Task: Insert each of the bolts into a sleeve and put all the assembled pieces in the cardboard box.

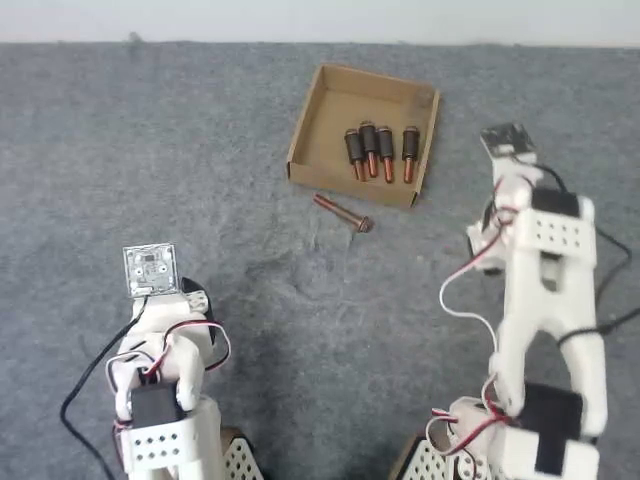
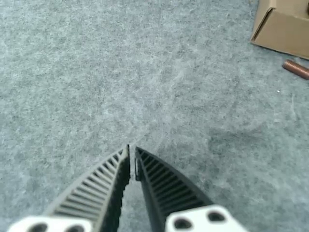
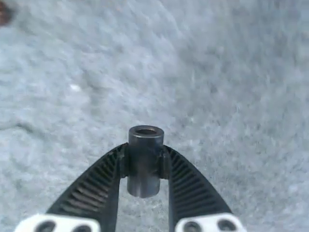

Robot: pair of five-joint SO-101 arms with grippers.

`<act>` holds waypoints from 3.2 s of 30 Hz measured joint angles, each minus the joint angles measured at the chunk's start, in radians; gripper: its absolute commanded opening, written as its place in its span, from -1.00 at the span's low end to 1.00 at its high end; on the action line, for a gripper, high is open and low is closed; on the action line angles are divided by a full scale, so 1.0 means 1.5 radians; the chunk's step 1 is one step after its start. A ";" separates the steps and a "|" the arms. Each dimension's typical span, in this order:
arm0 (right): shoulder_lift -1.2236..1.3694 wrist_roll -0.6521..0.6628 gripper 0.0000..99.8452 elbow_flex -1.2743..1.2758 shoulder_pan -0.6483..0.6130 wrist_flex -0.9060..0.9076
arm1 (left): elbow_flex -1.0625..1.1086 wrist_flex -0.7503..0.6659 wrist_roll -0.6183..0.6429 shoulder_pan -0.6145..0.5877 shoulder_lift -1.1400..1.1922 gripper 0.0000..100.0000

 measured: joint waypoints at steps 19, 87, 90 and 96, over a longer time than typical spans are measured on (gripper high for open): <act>-0.225 -0.054 -0.98 0.466 0.174 -0.309 | 0.000 -0.023 -0.045 -0.017 0.000 -0.98; -0.231 -0.044 -0.98 0.495 0.175 -0.355 | -1.438 0.317 -0.728 0.390 1.641 -0.68; -0.231 -0.044 -0.98 0.495 0.175 -0.355 | -1.519 0.337 -0.728 0.405 1.704 -0.69; -0.231 -0.023 -0.98 0.495 0.175 -0.355 | -1.651 0.375 -0.727 0.418 1.795 -0.69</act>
